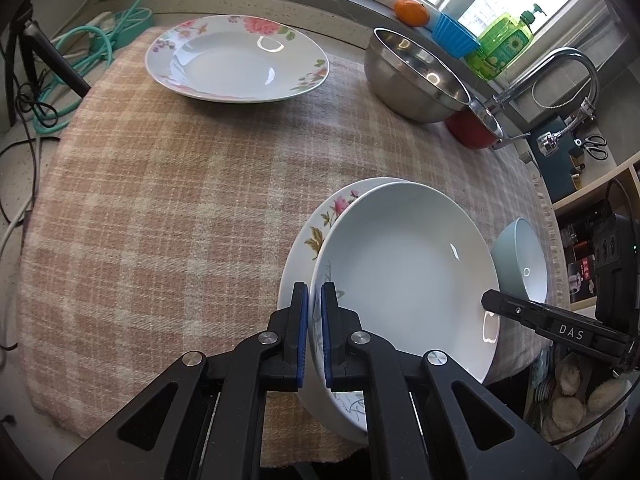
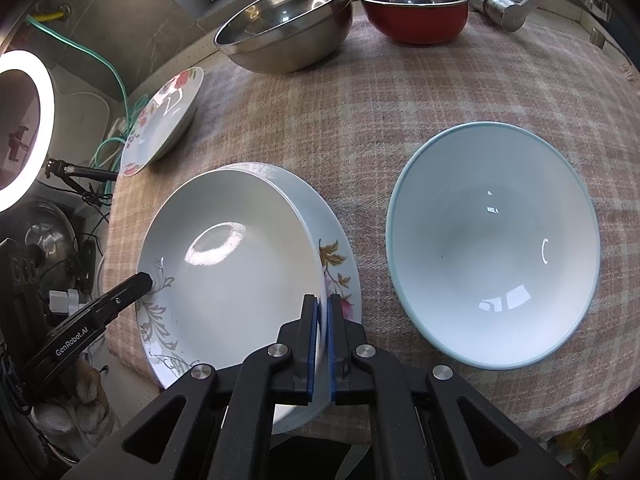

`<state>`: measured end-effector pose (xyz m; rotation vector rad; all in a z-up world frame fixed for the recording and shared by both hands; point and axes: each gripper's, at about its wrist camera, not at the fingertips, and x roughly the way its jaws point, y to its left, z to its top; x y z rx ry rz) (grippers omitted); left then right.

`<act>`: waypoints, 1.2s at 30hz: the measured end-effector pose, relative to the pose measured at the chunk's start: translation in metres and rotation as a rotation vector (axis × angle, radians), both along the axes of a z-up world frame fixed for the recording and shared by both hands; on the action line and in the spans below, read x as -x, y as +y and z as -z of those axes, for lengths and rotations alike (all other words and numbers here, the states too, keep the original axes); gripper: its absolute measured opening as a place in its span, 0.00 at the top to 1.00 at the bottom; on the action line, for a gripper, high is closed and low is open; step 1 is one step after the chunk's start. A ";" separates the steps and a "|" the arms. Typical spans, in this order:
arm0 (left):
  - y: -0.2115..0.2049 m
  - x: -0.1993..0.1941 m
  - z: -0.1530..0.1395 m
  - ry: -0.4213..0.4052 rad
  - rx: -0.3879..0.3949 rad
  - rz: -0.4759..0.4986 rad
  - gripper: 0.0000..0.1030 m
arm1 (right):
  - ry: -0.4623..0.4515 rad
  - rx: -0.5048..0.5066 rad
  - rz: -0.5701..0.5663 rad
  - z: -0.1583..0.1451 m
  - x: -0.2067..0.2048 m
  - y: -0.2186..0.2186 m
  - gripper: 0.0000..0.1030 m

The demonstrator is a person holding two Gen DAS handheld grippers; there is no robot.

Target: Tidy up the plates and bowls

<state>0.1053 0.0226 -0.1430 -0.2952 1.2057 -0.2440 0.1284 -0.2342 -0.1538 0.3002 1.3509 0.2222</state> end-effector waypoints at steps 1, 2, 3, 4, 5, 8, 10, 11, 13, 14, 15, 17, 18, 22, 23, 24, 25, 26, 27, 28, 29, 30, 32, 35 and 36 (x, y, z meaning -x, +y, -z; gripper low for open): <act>0.000 0.000 0.000 0.001 0.001 0.001 0.96 | 0.001 0.001 -0.003 0.000 0.000 0.000 0.96; 0.000 0.000 0.000 0.001 -0.001 0.002 0.96 | 0.002 0.001 -0.005 0.000 0.001 0.000 0.96; 0.000 0.000 0.000 0.001 -0.003 0.004 0.96 | 0.003 0.001 -0.006 0.000 0.001 0.000 0.96; 0.000 0.000 -0.001 0.000 -0.004 0.005 0.96 | 0.004 -0.001 -0.004 0.001 0.002 0.000 0.96; 0.000 0.000 0.000 0.000 -0.005 0.005 0.95 | 0.004 -0.003 -0.001 0.001 0.002 0.000 0.96; -0.001 0.001 0.000 0.000 -0.010 0.009 0.94 | 0.004 -0.005 0.003 0.001 0.002 -0.001 0.96; 0.000 0.001 -0.001 -0.002 -0.009 0.010 0.93 | 0.002 -0.001 0.002 0.001 0.002 0.000 0.96; 0.000 0.001 -0.001 -0.001 -0.010 0.010 0.93 | 0.002 -0.001 0.000 0.001 0.002 0.000 0.96; 0.000 0.002 -0.002 -0.008 -0.015 0.011 0.93 | 0.003 -0.001 0.001 0.001 0.001 0.000 0.95; 0.000 0.002 -0.003 -0.008 -0.013 0.012 0.93 | 0.003 -0.001 0.004 0.001 0.001 0.000 0.95; 0.000 0.002 -0.003 -0.010 -0.012 0.012 0.93 | 0.004 -0.001 0.007 0.001 0.001 0.000 0.95; 0.001 0.002 -0.003 -0.009 -0.014 0.010 0.93 | 0.001 0.003 0.009 0.001 0.001 0.000 0.95; 0.001 0.002 -0.003 -0.007 -0.010 0.007 0.93 | -0.001 0.006 0.010 0.001 0.001 0.000 0.95; 0.005 0.004 -0.007 -0.016 -0.001 -0.003 0.93 | -0.010 0.019 0.017 -0.001 0.003 0.000 0.95; 0.006 0.004 -0.009 -0.020 0.000 -0.004 0.93 | -0.013 0.020 0.022 -0.002 0.004 -0.001 0.94; 0.007 0.004 -0.010 -0.024 0.000 -0.005 0.93 | -0.017 0.024 0.026 -0.003 0.004 -0.002 0.93; 0.008 0.004 -0.012 -0.028 0.002 -0.008 0.93 | -0.021 0.028 0.031 -0.004 0.004 -0.002 0.92; 0.010 0.004 -0.014 -0.032 0.005 -0.010 0.93 | -0.026 0.033 0.034 -0.006 0.005 -0.003 0.91; 0.011 0.004 -0.016 -0.038 0.006 -0.014 0.93 | -0.034 0.038 0.038 -0.008 0.005 -0.003 0.91; 0.013 0.004 -0.018 -0.044 0.007 -0.019 0.93 | -0.042 0.042 0.041 -0.011 0.005 -0.004 0.91; 0.015 0.005 -0.021 -0.050 0.009 -0.026 0.93 | -0.052 0.043 0.044 -0.015 0.005 -0.005 0.91; 0.017 0.005 -0.023 -0.054 0.013 -0.033 0.93 | -0.062 0.037 0.047 -0.019 0.005 -0.006 0.91; 0.022 0.005 -0.027 -0.061 0.021 -0.043 0.93 | -0.078 0.031 0.045 -0.028 0.004 -0.005 0.91; 0.030 0.005 -0.033 -0.071 0.029 -0.061 0.93 | -0.117 0.035 0.025 -0.043 0.002 0.001 0.91; 0.032 0.005 -0.034 -0.075 0.032 -0.068 0.93 | -0.130 0.034 0.018 -0.049 0.001 0.003 0.91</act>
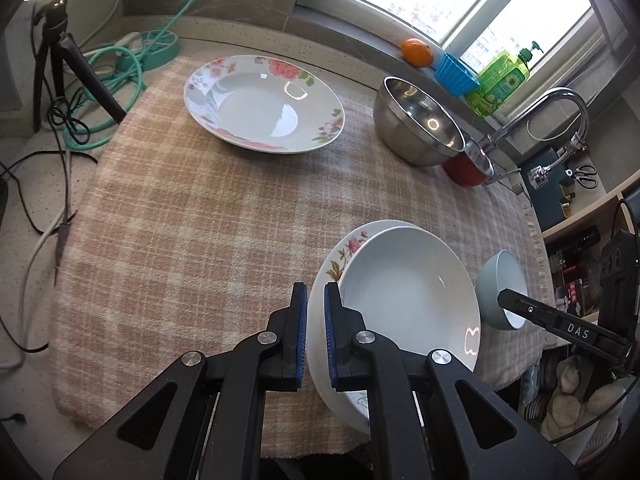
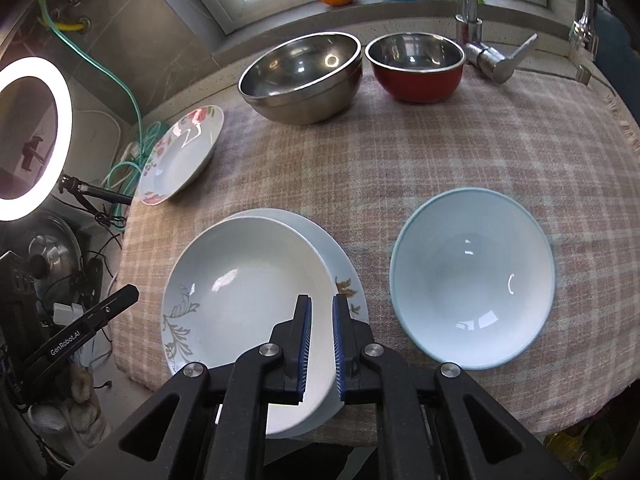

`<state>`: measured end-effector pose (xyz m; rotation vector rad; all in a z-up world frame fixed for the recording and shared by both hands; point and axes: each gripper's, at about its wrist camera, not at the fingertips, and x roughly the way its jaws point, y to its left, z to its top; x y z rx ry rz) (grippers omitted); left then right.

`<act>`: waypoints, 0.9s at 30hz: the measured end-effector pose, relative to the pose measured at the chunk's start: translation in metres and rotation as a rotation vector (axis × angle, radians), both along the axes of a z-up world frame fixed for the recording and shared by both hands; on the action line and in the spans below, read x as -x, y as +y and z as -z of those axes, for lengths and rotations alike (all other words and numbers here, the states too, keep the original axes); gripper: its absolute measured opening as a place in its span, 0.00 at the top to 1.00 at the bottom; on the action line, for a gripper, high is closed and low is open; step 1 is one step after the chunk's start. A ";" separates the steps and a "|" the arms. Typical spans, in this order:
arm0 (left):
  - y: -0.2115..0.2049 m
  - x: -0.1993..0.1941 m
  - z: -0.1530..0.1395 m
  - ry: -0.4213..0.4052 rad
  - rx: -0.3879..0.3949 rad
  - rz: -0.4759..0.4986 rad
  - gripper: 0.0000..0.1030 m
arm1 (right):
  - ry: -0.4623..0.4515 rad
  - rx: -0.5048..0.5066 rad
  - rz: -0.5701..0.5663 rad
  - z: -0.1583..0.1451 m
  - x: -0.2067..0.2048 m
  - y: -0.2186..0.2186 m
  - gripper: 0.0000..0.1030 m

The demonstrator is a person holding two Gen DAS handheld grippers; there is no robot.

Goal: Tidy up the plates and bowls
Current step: 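Open both grippers to release the stacked plate rims, then move both grippers to the rim of the other pink-flowered deep plate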

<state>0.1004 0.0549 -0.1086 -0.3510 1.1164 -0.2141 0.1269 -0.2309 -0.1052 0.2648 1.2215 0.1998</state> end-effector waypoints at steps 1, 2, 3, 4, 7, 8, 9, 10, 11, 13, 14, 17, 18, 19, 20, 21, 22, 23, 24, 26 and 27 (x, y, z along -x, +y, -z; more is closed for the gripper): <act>0.003 0.000 -0.002 -0.006 0.002 -0.006 0.93 | -0.015 0.000 -0.007 -0.006 -0.001 0.003 0.91; 0.007 0.000 -0.004 -0.013 0.006 -0.014 0.93 | -0.031 0.003 -0.016 -0.012 -0.001 0.006 0.91; 0.011 0.001 -0.006 -0.017 0.010 -0.023 0.93 | -0.050 0.005 -0.024 -0.019 -0.002 0.009 0.91; 0.014 0.001 -0.008 -0.021 0.015 -0.031 0.93 | -0.068 0.005 -0.034 -0.025 -0.003 0.013 0.91; 0.026 0.001 -0.013 -0.033 0.030 -0.054 0.93 | -0.105 -0.004 -0.064 -0.043 -0.007 0.024 0.90; 0.029 0.001 -0.015 -0.036 0.035 -0.060 0.93 | -0.112 -0.007 -0.072 -0.048 -0.009 0.028 0.90; 0.032 0.002 -0.016 -0.040 0.037 -0.065 0.93 | -0.120 -0.011 -0.078 -0.054 -0.011 0.032 0.90; 0.035 0.002 -0.018 -0.045 0.040 -0.073 0.93 | -0.129 -0.020 -0.084 -0.060 -0.012 0.035 0.90; 0.038 0.002 -0.020 -0.051 0.046 -0.080 0.93 | -0.139 -0.028 -0.093 -0.067 -0.014 0.039 0.90; 0.044 0.003 -0.024 -0.061 0.054 -0.095 0.93 | -0.156 -0.027 -0.120 -0.078 -0.019 0.050 0.90; 0.046 0.003 -0.026 -0.067 0.057 -0.104 0.93 | -0.169 -0.019 -0.135 -0.085 -0.020 0.055 0.90; 0.054 0.001 -0.031 -0.079 0.068 -0.133 0.93 | -0.195 -0.003 -0.185 -0.102 -0.028 0.068 0.90; 0.056 0.001 -0.032 -0.081 0.072 -0.146 0.93 | -0.196 -0.005 -0.201 -0.107 -0.031 0.072 0.90; 0.058 0.001 -0.033 -0.084 0.077 -0.157 0.93 | -0.197 -0.003 -0.217 -0.111 -0.034 0.077 0.90; 0.059 0.001 -0.034 -0.088 0.077 -0.166 0.93 | -0.201 0.004 -0.228 -0.115 -0.038 0.080 0.90; 0.061 0.001 -0.035 -0.092 0.076 -0.178 0.93 | -0.208 0.014 -0.242 -0.118 -0.043 0.083 0.90; 0.063 0.001 -0.036 -0.095 0.078 -0.192 0.93 | -0.216 0.027 -0.259 -0.122 -0.047 0.087 0.90; 0.065 0.001 -0.037 -0.097 0.082 -0.208 0.93 | -0.225 0.039 -0.275 -0.124 -0.051 0.090 0.90; 0.067 0.001 -0.038 -0.100 0.086 -0.225 0.93 | -0.230 0.047 -0.290 -0.127 -0.056 0.093 0.90; 0.070 0.003 -0.039 -0.106 0.083 -0.258 0.93 | -0.226 0.042 -0.316 -0.129 -0.068 0.097 0.90; 0.071 0.003 -0.040 -0.110 0.082 -0.275 0.93 | -0.219 0.040 -0.327 -0.130 -0.076 0.099 0.90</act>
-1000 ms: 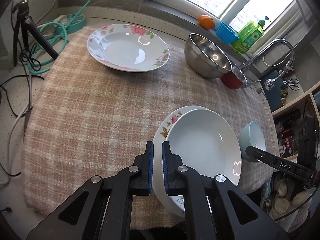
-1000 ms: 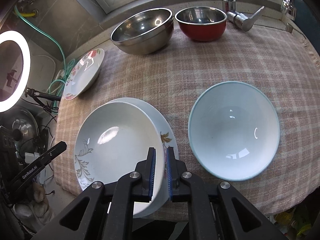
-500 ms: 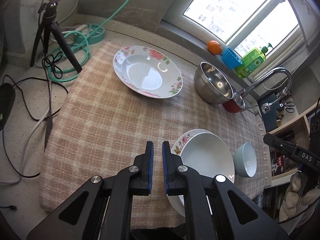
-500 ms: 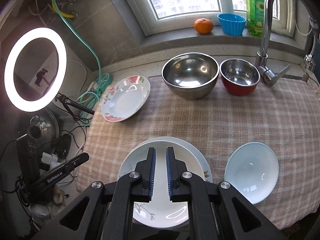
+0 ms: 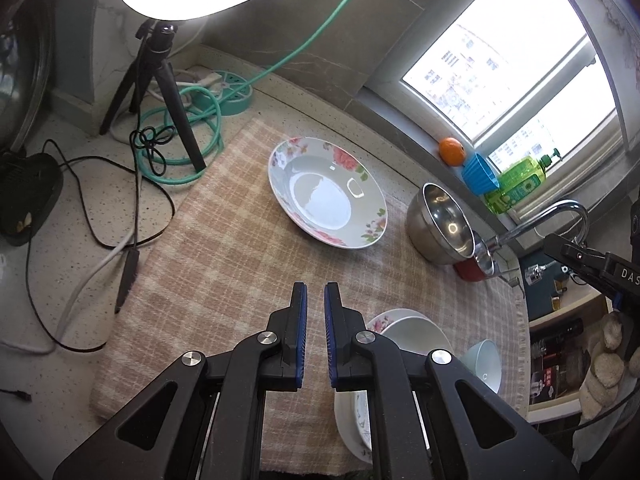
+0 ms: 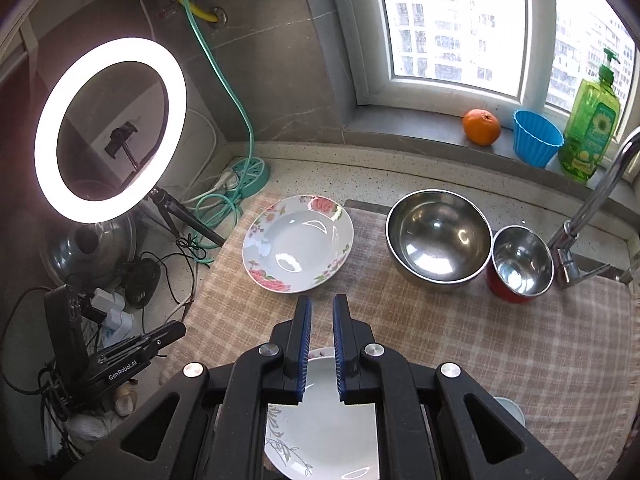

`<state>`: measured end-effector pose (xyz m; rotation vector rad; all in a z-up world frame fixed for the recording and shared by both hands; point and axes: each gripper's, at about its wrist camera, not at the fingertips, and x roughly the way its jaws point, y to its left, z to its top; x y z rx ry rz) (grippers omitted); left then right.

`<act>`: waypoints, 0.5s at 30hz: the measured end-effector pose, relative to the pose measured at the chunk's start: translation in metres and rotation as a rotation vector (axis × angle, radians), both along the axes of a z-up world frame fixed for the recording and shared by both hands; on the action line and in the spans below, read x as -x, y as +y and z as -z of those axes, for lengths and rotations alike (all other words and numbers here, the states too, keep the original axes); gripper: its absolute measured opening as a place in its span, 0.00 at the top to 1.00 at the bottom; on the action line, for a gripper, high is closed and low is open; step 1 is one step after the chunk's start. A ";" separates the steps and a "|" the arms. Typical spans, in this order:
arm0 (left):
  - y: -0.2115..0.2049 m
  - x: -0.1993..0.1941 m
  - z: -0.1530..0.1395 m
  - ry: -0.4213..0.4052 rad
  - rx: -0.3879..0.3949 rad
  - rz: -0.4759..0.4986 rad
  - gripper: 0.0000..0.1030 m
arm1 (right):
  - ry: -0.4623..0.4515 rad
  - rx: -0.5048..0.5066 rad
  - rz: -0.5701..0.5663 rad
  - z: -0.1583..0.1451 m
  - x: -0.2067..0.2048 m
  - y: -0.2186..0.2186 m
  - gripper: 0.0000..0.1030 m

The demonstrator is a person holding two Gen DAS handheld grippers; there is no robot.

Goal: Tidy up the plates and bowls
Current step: 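Move both grippers to the rim of the other pink-flowered deep plate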

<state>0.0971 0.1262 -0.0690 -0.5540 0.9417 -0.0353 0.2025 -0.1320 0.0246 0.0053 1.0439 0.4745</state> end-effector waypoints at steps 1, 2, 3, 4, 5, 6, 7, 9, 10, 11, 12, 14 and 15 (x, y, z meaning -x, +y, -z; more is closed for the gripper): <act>0.001 0.000 -0.001 -0.002 -0.001 -0.018 0.93 | 0.004 0.001 -0.013 -0.001 -0.007 0.002 0.90; 0.002 0.001 -0.001 -0.003 -0.003 -0.036 0.93 | 0.006 0.000 -0.031 -0.001 -0.014 0.004 0.89; 0.003 0.001 -0.001 -0.002 -0.002 -0.057 0.93 | 0.007 0.002 -0.051 -0.001 -0.021 0.007 0.88; 0.005 0.001 -0.001 -0.001 0.006 -0.079 0.93 | 0.007 0.007 -0.066 -0.001 -0.028 0.009 0.83; 0.005 0.000 0.000 0.001 0.012 -0.096 0.93 | 0.006 0.009 -0.082 0.000 -0.036 0.011 0.76; 0.006 -0.002 0.001 0.004 0.013 -0.113 0.93 | 0.008 0.008 -0.101 0.001 -0.045 0.012 0.73; 0.006 -0.003 0.001 0.006 0.013 -0.132 0.93 | 0.008 0.007 -0.116 0.002 -0.053 0.013 0.72; 0.006 -0.006 0.004 0.010 0.022 -0.166 0.93 | 0.010 0.003 -0.150 0.005 -0.071 0.018 0.72; 0.006 -0.008 0.005 0.013 0.023 -0.179 0.93 | 0.012 0.005 -0.171 0.007 -0.080 0.021 0.72; 0.005 -0.010 0.006 0.017 0.023 -0.192 0.93 | 0.011 0.008 -0.191 0.009 -0.088 0.024 0.72; 0.005 -0.013 0.008 0.019 0.026 -0.203 0.93 | 0.012 0.011 -0.209 0.013 -0.096 0.028 0.72; 0.004 -0.019 0.012 0.028 0.032 -0.221 0.93 | 0.023 0.013 -0.240 0.021 -0.113 0.034 0.72; 0.003 -0.022 0.014 0.032 0.036 -0.230 0.93 | 0.034 0.012 -0.252 0.026 -0.122 0.036 0.72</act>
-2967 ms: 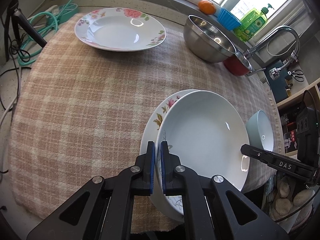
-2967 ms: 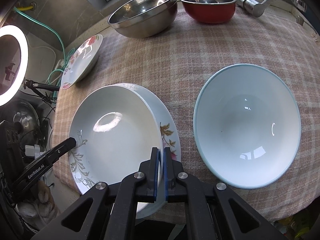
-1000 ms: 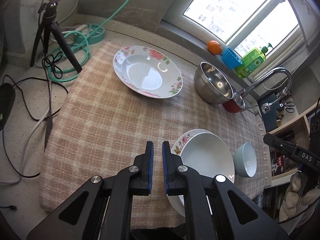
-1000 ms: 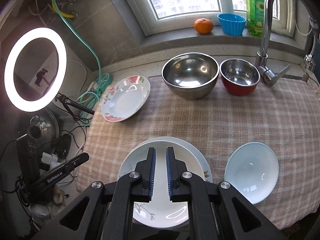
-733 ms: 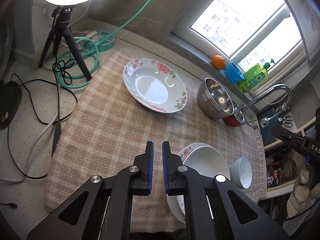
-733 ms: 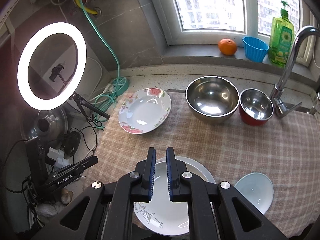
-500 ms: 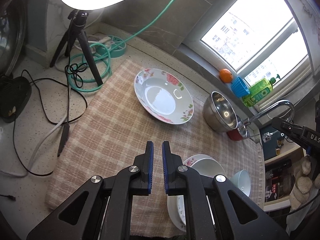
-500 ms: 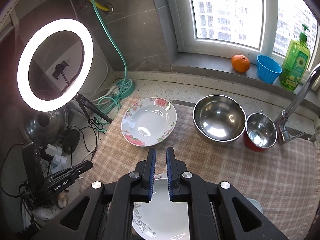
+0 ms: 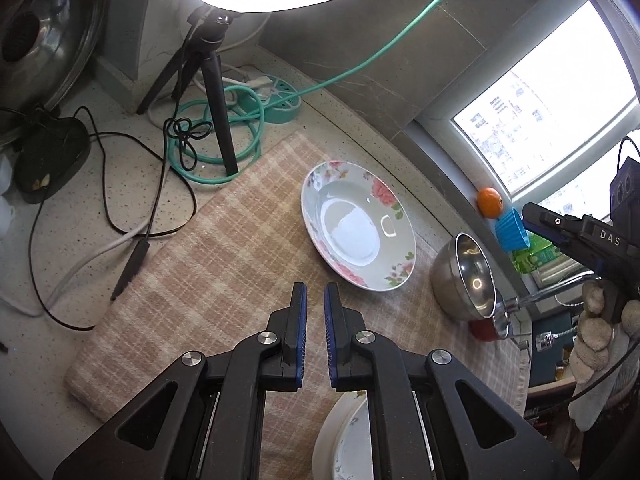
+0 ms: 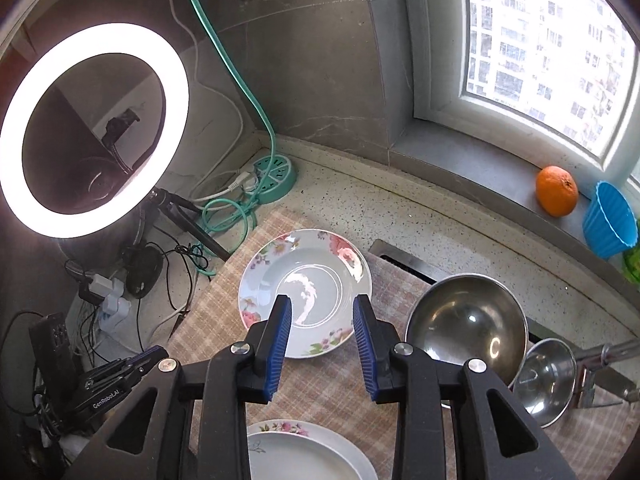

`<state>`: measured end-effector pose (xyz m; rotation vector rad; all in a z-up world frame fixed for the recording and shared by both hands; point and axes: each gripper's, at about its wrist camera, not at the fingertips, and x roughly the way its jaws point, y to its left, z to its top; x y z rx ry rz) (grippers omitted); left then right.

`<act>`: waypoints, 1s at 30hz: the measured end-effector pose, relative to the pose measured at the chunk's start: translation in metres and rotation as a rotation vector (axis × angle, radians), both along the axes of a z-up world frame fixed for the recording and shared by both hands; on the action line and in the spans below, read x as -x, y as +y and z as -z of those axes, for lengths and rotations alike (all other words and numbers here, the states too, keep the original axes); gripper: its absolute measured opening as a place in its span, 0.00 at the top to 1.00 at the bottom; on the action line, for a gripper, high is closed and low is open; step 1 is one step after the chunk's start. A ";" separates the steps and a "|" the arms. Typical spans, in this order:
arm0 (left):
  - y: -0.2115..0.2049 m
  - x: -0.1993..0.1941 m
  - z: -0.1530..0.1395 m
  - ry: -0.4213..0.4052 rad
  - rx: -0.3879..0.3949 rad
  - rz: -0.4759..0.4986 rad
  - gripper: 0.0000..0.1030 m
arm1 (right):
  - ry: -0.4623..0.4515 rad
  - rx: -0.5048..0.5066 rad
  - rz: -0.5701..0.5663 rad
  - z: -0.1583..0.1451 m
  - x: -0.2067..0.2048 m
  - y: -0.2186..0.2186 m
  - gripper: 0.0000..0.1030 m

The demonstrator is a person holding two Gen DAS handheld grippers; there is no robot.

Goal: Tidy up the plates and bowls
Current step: 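Move both grippers to the rim of the other pink-flowered deep plate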

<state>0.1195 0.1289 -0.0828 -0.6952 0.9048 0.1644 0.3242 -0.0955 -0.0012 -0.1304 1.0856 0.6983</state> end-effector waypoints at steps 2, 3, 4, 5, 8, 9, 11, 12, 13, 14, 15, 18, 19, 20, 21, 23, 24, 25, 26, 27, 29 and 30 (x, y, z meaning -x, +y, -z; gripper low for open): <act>-0.001 -0.007 0.003 0.005 0.006 -0.014 0.93 | 0.025 -0.003 -0.017 0.009 -0.015 0.006 0.72; -0.001 -0.010 0.005 0.006 0.009 -0.022 0.93 | 0.037 -0.003 -0.024 0.015 -0.022 0.008 0.72; -0.001 -0.014 0.007 0.008 0.012 -0.031 0.93 | 0.050 -0.002 -0.034 0.020 -0.029 0.011 0.72; -0.001 -0.017 0.009 0.008 0.017 -0.038 0.93 | 0.063 0.001 -0.044 0.026 -0.035 0.014 0.72; -0.003 -0.027 0.016 0.013 0.032 -0.059 0.91 | 0.090 0.020 -0.080 0.044 -0.051 0.023 0.72; -0.003 -0.030 0.019 0.018 0.035 -0.064 0.91 | 0.099 0.028 -0.089 0.050 -0.056 0.026 0.72; -0.004 -0.037 0.025 0.025 0.046 -0.073 0.91 | 0.118 0.043 -0.099 0.063 -0.067 0.030 0.72; -0.005 -0.040 0.028 0.028 0.049 -0.076 0.91 | 0.130 0.048 -0.102 0.069 -0.073 0.032 0.72; -0.005 -0.043 0.030 0.031 0.051 -0.080 0.91 | 0.143 0.051 -0.105 0.075 -0.078 0.033 0.72; -0.005 -0.046 0.032 0.034 0.053 -0.084 0.91 | 0.155 0.056 -0.110 0.081 -0.083 0.035 0.72; -0.005 -0.048 0.035 0.039 0.056 -0.089 0.91 | 0.164 0.063 -0.117 0.087 -0.087 0.037 0.72; -0.003 -0.054 0.040 0.044 0.066 -0.102 0.91 | 0.174 0.091 -0.134 0.101 -0.097 0.042 0.72; -0.003 -0.056 0.042 0.048 0.068 -0.106 0.91 | 0.181 0.097 -0.137 0.106 -0.100 0.044 0.73; -0.002 -0.057 0.044 0.052 0.071 -0.111 0.91 | 0.187 0.100 -0.135 0.110 -0.103 0.044 0.73; -0.001 -0.059 0.046 0.055 0.078 -0.115 0.91 | 0.194 0.101 -0.136 0.113 -0.106 0.045 0.73; -0.001 -0.063 0.050 0.059 0.087 -0.118 0.91 | 0.207 0.109 -0.138 0.121 -0.111 0.047 0.73; -0.001 -0.065 0.052 0.062 0.087 -0.119 0.91 | 0.214 0.116 -0.141 0.126 -0.113 0.049 0.73; -0.001 -0.068 0.054 0.066 0.088 -0.120 0.91 | 0.223 0.120 -0.143 0.130 -0.115 0.049 0.73; -0.001 -0.070 0.055 0.068 0.089 -0.121 0.91 | 0.232 0.122 -0.141 0.134 -0.117 0.050 0.75; 0.000 -0.072 0.057 0.072 0.090 -0.122 0.91 | 0.242 0.126 -0.139 0.138 -0.120 0.051 0.76; 0.000 -0.074 0.061 0.078 0.097 -0.124 0.91 | 0.253 0.130 -0.138 0.144 -0.123 0.052 0.77; 0.000 -0.076 0.062 0.080 0.103 -0.122 0.91 | 0.256 0.130 -0.139 0.146 -0.125 0.053 0.77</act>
